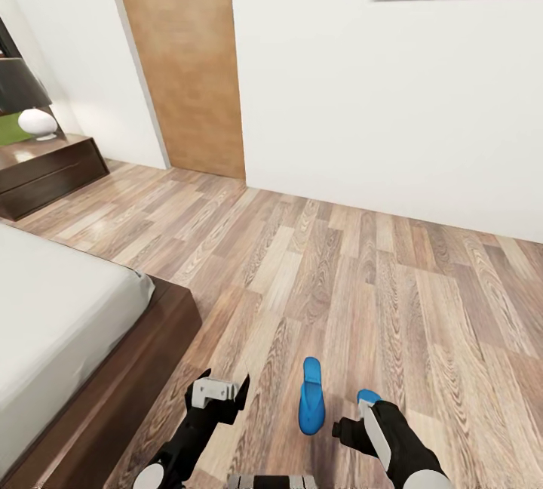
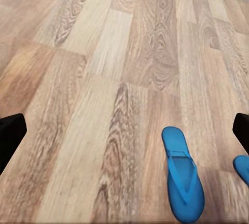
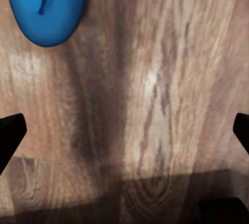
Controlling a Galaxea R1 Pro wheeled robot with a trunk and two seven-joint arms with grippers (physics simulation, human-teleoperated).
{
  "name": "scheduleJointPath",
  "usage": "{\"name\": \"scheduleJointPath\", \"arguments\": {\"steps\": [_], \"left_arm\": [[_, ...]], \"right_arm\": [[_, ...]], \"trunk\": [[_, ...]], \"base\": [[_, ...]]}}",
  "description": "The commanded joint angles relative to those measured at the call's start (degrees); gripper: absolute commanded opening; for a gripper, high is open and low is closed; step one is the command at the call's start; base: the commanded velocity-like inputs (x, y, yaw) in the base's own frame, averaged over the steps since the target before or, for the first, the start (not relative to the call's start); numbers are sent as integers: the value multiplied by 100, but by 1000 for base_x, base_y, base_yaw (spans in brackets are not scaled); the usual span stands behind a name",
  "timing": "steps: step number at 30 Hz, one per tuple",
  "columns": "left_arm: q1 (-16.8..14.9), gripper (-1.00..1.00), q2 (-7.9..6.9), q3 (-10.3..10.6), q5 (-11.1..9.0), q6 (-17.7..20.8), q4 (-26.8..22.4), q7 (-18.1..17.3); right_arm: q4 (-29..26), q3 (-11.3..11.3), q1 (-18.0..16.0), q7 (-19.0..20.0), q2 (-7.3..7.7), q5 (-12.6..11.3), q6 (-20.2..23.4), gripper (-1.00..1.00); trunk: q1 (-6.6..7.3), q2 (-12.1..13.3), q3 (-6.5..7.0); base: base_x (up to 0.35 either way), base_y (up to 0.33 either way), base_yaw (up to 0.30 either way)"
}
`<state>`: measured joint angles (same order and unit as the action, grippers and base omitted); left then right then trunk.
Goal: In the bedroom, move the book from the bed onto either nightstand, and place the two sandals side by side next to the bed.
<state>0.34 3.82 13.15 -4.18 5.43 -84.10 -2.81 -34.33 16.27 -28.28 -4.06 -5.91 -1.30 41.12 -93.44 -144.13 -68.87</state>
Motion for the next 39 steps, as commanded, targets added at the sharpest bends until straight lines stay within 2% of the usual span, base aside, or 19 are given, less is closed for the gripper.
{"name": "scheduleJointPath", "arguments": {"steps": [1, 21, 23, 24, 26, 28, 30, 32, 35, 36, 39], "left_arm": [[1, 100, 3, -7, -41, 37, -10, -25], [1, 100, -16, -25, -68, 37, 26, -34], [1, 100, -23, -101, -71, 40, 72, -43], [-2, 100, -58, -235, -69, 43, 88, -62], [-5, 100, -125, -364, -80, 53, 93, -159], [-14, 100, -254, -450, -113, 95, 88, -488], [-104, 100, -412, -504, -216, 277, 42, -1200], [-164, 100, -461, -522, -268, 448, -29, -1595], [-202, 100, -482, -533, -299, 574, -80, -1741], [-222, 100, -492, -539, -317, 628, -98, -1531], [-231, 100, -493, -535, -332, 646, -104, -1260]], "right_arm": [[-10, 26, -2, -24, -7, -17, 24, 100], [-9, 26, -2, -24, -7, -17, 26, 100], [-11, 26, -2, -24, -6, -15, 25, 100], [-12, 26, -2, -24, -6, -13, 26, 100], [-12, 26, -2, -24, -5, -15, 27, 100], [-12, 26, -2, -24, -6, -13, 26, 100], [-12, 26, -2, -20, -5, -12, 23, 100], [-12, 26, -2, -18, -2, -11, 21, 100], [-12, 26, -2, -13, 0, -11, 19, 100], [-12, 26, -2, -9, 1, -11, 19, 100], [-12, 26, -2, -1, 2, -11, 19, 100]], "trunk": [[-2, -3, -27], [-53, -30, -470], [-53, -30, -470], [-53, -30, -470], [-53, -30, -470], [-53, -30, -470], [-53, -30, -470], [-53, -30, -470], [-53, -30, -470], [-53, -30, -470], [-53, -30, -470]], "base": [[0, 0, 0], [0, 0, 0], [0, 0, 0], [0, 0, 0], [0, 0, 0], [0, 0, 0], [0, 0, 0], [0, 0, 0], [0, 0, 0], [0, 0, 0], [0, 0, 0]]}}
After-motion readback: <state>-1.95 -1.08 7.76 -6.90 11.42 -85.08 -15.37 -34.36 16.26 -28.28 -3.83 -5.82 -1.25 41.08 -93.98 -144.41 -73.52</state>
